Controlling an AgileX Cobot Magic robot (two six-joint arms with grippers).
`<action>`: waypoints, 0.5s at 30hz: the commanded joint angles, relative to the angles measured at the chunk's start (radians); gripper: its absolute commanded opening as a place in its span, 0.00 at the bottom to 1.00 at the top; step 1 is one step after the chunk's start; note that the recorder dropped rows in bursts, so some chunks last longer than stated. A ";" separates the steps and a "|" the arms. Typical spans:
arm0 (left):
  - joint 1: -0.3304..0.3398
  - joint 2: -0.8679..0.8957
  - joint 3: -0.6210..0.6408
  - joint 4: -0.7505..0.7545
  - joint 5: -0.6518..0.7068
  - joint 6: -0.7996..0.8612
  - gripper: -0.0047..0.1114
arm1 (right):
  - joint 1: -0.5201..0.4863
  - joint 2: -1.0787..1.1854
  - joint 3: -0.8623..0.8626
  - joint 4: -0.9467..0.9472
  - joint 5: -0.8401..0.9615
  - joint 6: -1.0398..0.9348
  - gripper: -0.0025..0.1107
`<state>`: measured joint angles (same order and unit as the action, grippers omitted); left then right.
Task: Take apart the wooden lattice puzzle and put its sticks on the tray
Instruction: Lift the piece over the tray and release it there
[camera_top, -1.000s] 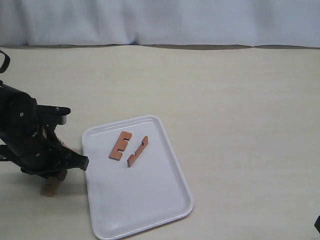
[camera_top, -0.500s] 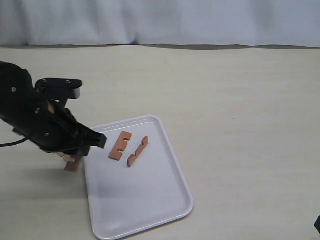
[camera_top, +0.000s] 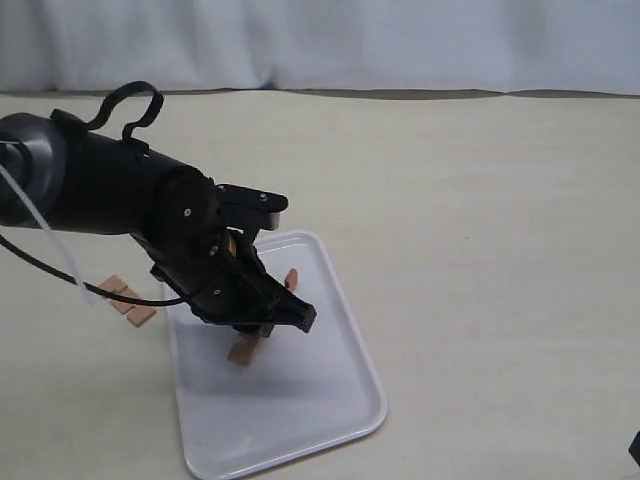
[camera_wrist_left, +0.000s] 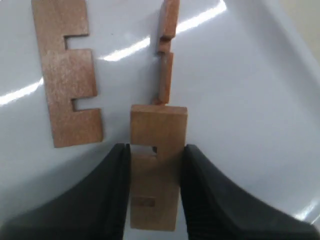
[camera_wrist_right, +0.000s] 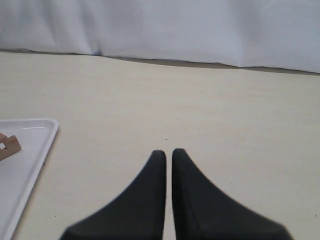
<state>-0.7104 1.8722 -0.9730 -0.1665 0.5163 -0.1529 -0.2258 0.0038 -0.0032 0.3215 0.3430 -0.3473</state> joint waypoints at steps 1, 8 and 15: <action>-0.005 0.019 -0.007 0.008 0.018 0.002 0.04 | 0.004 -0.004 0.003 0.003 -0.002 0.004 0.06; -0.005 0.010 -0.065 0.047 0.109 0.002 0.37 | 0.004 -0.004 0.003 0.003 -0.002 0.004 0.06; -0.005 -0.008 -0.146 0.112 0.278 -0.005 0.48 | 0.004 -0.004 0.003 0.003 -0.002 0.004 0.06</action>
<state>-0.7104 1.8822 -1.0966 -0.0826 0.7401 -0.1529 -0.2258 0.0038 -0.0032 0.3215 0.3430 -0.3473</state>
